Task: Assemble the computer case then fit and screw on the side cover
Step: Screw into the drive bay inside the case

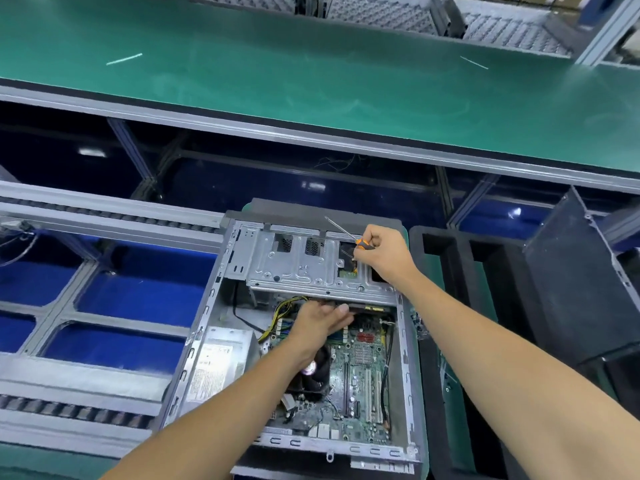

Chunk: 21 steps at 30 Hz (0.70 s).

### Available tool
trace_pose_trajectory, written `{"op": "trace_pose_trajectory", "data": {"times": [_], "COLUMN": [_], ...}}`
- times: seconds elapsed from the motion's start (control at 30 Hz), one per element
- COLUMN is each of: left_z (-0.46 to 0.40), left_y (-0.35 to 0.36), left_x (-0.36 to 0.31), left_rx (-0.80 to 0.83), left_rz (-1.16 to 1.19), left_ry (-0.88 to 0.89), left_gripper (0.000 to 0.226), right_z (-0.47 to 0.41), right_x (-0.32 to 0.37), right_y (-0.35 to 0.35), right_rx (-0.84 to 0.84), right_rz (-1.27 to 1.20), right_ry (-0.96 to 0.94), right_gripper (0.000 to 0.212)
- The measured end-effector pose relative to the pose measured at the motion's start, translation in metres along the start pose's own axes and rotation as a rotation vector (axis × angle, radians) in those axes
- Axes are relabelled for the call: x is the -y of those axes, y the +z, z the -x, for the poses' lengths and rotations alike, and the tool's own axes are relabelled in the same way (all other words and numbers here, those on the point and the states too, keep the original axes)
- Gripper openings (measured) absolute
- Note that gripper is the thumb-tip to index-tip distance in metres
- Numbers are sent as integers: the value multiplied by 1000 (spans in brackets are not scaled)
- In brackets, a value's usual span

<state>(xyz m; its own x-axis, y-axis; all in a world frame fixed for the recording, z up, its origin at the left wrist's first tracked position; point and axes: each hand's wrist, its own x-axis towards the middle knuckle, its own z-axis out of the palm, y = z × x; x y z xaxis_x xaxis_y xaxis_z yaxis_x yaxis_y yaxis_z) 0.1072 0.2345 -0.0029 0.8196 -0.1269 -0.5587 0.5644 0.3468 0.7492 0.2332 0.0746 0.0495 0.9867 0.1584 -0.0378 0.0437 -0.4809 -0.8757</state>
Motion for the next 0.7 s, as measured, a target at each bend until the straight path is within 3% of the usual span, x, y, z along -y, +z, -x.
{"op": "trace_pose_trajectory", "data": {"times": [0.2, 0.27, 0.37, 0.53, 0.7], "left_z": [-3, -4, -6, -10, -11], "left_y": [-2, -1, 0, 2, 3], "left_x": [6, 8, 11, 15, 16], "left_rx": [0, 0, -8, -33, -48], "left_rz": [-23, 15, 37, 15, -1], "left_ry": [47, 35, 27, 50, 52], "left_gripper": [78, 67, 30, 30, 35], "right_z": [0, 0, 1, 2, 3], "right_x": [-4, -4, -2, 0, 2], "right_y": [1, 1, 2, 1, 1], "right_rx": [-26, -36, -49, -65, -41], "right_rz": [11, 23, 41, 71, 63], "right_ry": [-21, -24, -28, -46, -39], "right_gripper": [30, 29, 34, 37, 26]}}
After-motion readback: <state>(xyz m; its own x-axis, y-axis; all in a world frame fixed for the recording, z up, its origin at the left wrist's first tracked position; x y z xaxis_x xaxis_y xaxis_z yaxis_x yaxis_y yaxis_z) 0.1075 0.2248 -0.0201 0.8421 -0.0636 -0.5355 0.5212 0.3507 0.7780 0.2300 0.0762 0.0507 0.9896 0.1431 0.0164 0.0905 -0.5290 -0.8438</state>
